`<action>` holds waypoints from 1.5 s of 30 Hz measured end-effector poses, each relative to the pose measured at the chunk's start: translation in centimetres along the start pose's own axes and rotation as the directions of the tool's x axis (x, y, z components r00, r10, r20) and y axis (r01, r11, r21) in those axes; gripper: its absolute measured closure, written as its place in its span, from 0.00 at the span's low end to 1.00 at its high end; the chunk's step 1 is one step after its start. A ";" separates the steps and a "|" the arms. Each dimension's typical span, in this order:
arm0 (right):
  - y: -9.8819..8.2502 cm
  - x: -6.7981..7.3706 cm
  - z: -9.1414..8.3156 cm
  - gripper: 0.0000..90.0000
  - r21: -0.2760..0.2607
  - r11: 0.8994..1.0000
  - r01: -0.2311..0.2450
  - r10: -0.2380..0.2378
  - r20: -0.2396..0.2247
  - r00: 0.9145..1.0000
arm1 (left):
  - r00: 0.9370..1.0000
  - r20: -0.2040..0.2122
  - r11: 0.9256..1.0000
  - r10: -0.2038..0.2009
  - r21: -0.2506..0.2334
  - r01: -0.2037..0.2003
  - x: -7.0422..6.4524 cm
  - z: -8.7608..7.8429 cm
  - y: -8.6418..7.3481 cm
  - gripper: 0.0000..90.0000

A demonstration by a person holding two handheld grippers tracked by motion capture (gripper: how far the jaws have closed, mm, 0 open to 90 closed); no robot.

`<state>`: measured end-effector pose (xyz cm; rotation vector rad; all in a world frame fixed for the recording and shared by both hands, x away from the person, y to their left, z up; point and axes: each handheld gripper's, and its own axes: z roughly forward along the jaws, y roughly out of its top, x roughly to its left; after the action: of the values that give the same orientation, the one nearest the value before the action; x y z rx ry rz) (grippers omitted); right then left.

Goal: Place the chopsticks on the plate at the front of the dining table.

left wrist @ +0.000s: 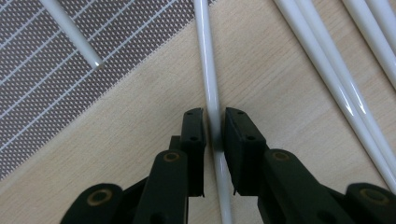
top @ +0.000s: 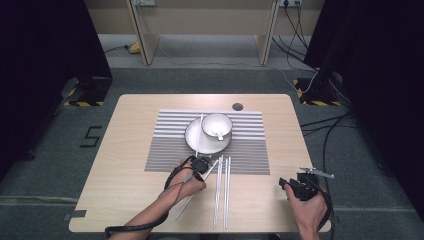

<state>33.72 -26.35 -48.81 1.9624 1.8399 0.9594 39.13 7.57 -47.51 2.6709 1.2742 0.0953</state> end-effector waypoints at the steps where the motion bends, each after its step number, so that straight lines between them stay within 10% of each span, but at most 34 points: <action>1: 0.0 0.0 0.0 0.61 -0.001 1.000 -0.001 0.001 0.001 1.000 | 1.000 0.000 1.000 0.003 -0.002 -0.003 0.0 0.0 -0.1 0.87; 20: 0.0 0.0 0.0 0.61 0.000 1.000 0.002 -0.002 0.002 1.000 | 1.000 0.012 1.000 0.017 0.000 -0.017 0.4 -0.7 -4.1 0.92; 26: 0.0 0.0 0.0 0.61 0.000 1.000 0.003 -0.003 0.003 1.000 | 1.000 0.020 0.999 0.008 -0.042 -0.007 0.5 -0.9 -3.3 0.81; 45: -0.1 0.1 0.2 0.61 0.016 1.000 -0.004 0.004 -0.005 1.000 | 1.000 0.007 0.999 0.019 0.033 -0.019 0.4 -0.2 -1.1 0.83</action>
<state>33.80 -26.21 -48.96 1.9756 1.8522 0.9554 38.46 8.57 -47.50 2.7096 1.2592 0.0689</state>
